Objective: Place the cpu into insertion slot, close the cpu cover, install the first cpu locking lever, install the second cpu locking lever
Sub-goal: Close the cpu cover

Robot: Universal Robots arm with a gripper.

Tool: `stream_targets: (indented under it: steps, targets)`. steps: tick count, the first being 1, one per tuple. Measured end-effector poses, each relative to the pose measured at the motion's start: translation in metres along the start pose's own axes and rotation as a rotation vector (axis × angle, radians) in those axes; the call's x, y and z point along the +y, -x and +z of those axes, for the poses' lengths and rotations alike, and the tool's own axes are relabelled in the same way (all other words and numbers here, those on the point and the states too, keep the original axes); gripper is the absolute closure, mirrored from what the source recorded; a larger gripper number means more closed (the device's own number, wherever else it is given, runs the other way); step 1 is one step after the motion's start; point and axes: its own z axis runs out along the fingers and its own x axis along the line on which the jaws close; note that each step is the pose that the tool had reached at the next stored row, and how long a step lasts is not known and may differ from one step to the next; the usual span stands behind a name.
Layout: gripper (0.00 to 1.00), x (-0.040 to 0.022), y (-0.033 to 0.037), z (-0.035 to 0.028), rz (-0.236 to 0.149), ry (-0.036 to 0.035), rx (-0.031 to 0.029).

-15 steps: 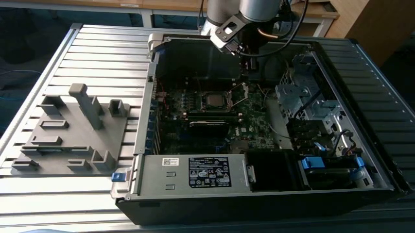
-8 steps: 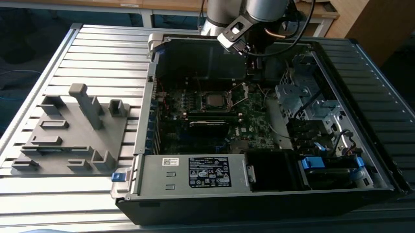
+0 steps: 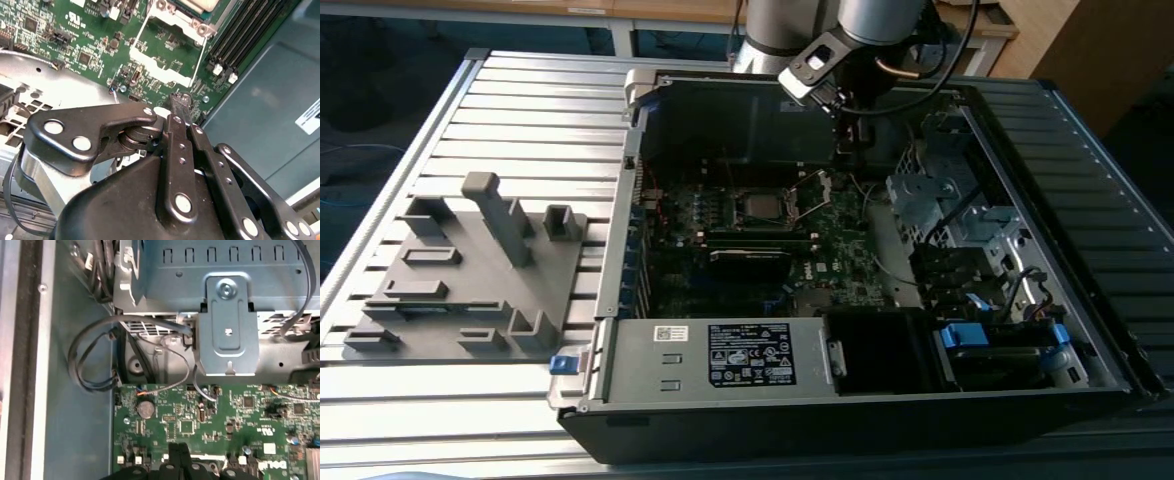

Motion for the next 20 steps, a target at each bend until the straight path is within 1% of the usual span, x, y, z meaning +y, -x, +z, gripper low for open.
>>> stream_targets:
  steps: [2, 10, 12, 14, 15, 18, 20]
  targets:
    - [0.89, 0.0012, -0.0006, 0.0000, 0.000, 0.0000, -0.0002]
    - [0.89, 0.0024, -0.0008, 0.0007, 0.000, 0.0001, -0.0001]
    - [0.89, 0.0031, -0.0007, 0.0010, 0.000, 0.0001, -0.0013]
    - [0.89, 0.0034, -0.0005, 0.0015, 0.000, 0.0002, -0.0054]
    - [0.89, 0.0034, -0.0005, 0.0019, 0.000, 0.0003, -0.0090]
    - [0.89, 0.0035, -0.0003, 0.0043, -0.001, 0.0006, -0.0224]
    - [0.89, 0.0035, -0.0003, 0.0060, -0.002, 0.0008, -0.0302]
